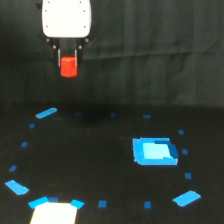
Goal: Pick up the red object from the table
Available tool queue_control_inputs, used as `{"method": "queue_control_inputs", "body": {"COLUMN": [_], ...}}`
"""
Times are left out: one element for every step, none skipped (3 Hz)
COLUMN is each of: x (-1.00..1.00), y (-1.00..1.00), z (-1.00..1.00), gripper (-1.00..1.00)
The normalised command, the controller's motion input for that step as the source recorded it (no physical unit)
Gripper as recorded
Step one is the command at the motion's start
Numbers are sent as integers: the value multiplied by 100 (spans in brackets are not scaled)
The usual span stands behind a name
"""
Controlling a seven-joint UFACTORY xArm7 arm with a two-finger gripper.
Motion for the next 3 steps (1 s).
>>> {"method": "queue_control_inputs", "body": {"x": [7,-8,-18], "y": [4,2,20], "z": [-27,29,9], "gripper": [-100,-100,-100]}}
